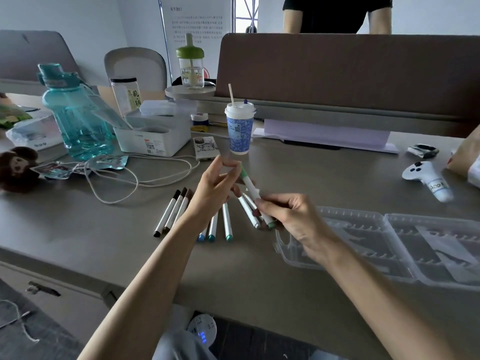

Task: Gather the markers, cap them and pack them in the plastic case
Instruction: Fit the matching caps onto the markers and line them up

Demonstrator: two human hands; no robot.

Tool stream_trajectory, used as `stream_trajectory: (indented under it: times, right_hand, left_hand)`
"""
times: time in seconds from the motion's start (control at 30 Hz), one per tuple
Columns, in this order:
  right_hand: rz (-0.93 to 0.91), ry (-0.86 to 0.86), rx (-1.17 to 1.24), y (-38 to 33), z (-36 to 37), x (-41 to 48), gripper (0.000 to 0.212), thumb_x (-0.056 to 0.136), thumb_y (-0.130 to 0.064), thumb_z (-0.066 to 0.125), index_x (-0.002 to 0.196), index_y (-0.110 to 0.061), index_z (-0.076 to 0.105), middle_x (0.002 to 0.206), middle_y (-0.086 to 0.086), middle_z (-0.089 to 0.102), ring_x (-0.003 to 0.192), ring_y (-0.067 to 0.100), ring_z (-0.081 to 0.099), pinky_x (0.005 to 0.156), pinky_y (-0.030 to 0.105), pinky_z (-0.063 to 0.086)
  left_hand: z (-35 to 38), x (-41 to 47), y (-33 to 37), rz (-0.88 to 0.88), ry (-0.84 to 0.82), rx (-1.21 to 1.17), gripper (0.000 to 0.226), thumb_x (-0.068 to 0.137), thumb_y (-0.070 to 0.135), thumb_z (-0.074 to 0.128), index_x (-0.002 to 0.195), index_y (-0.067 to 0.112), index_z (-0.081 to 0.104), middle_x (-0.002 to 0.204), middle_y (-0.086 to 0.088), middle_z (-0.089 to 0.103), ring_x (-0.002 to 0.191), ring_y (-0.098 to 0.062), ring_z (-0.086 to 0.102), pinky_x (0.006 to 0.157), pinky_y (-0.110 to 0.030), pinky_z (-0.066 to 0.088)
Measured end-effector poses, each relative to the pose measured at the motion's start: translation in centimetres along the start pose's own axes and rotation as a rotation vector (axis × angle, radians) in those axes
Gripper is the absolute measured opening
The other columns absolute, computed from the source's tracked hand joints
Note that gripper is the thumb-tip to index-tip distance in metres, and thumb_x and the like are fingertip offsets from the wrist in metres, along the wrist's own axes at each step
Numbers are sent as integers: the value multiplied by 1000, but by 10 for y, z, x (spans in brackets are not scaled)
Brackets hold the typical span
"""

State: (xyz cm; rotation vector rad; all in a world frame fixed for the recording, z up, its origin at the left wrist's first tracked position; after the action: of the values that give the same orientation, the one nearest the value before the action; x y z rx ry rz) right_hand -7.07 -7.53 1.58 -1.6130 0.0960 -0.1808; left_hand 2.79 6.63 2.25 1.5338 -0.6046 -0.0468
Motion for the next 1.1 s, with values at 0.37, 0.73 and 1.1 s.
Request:
stream_trajectory:
  times: [0.37,0.73,1.1]
  right_hand:
    - [-49,21,-46,-1,5,9,14,90,-29,68,85,-21,78,76,-3,75,71,14,65,69,31,50]
    - [-159,119,-197,6,-15,12,12,94,-16,63,100,-16,73,86,-1,75,80,1,66,77,13,50]
    - [-182,198,-371,20,-21,22,12,92,-19,65,88,-24,74,82,-1,74,69,2,60,67,17,45]
  left_hand:
    - [-6,0,4,-27,98,-98,25,92,15,63,116,16,56,69,6,67,62,-14,49,56,-22,38]
    - [-17,1,-23,-65,129,886,35,87,40,62,119,29,55,92,11,70,88,-18,63,72,-31,48]
    - [-17,0,-30,56,131,1022,30,84,34,63,112,25,59,92,10,66,105,-16,51,71,-29,43]
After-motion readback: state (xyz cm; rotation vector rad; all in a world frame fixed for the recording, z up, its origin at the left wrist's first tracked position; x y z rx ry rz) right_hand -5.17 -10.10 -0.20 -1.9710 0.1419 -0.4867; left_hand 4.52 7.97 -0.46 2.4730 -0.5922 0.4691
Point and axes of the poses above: each hand's wrist, its own x-axis towards the middle knuckle, its own z-axis out of the palm, y = z × x, the point moved 3 cm from there along x, towards the middle knuckle
